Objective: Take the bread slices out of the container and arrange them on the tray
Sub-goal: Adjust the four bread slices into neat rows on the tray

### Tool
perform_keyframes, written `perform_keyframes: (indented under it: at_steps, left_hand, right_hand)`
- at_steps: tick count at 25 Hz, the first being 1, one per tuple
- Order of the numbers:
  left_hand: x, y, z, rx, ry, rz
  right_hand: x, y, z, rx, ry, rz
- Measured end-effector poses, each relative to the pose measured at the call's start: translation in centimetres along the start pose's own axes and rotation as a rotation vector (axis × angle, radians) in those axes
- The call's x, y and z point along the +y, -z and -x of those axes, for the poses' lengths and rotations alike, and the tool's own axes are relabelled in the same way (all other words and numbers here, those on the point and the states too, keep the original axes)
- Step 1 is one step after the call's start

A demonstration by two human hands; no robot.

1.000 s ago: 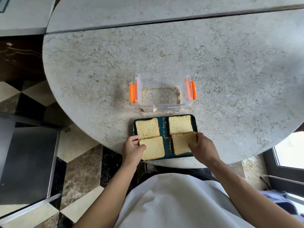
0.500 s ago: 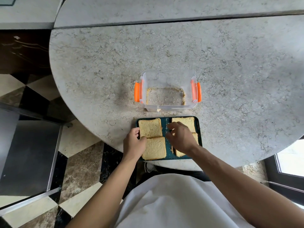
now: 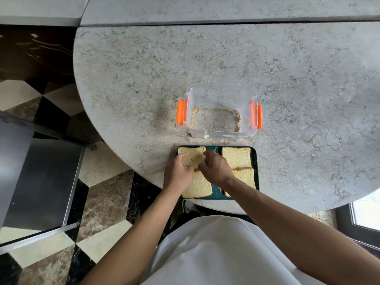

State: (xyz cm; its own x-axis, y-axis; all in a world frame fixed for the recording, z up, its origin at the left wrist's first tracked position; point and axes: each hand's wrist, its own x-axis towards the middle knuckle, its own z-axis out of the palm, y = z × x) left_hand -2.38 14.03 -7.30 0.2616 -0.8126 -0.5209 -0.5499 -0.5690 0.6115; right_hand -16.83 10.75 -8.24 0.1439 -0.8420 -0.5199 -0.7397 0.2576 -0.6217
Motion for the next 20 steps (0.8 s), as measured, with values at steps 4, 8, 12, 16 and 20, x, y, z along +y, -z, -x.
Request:
perform_keyframes:
  at_steps: [4,8,12,16,20]
  left_hand:
    - [0.1,0.1,0.2,-0.005,0.003,-0.015]
    - [0.5,0.1,0.2,-0.035,-0.017,-0.032]
    - [1.0,0.1,-0.2,-0.058,0.024,-0.006]
    - [0.8,0.2,-0.2,-0.024,0.009,0.038]
    - [-1.3,0.5,0.5,0.058,-0.003,0.077]
  right_hand:
    - [0.0,0.1,0.1,0.013,-0.041,-0.059]
    - [0.1,-0.1,0.3,0.015,-0.039,-0.086]
    - [0.4,0.0,0.5,0.016,-0.037,-0.109]
    - [0.6,-0.2,1.0,0.031,-0.009,-0.09]
    - [1.6,-0.4,1.6,0.027,-0.019,-0.022]
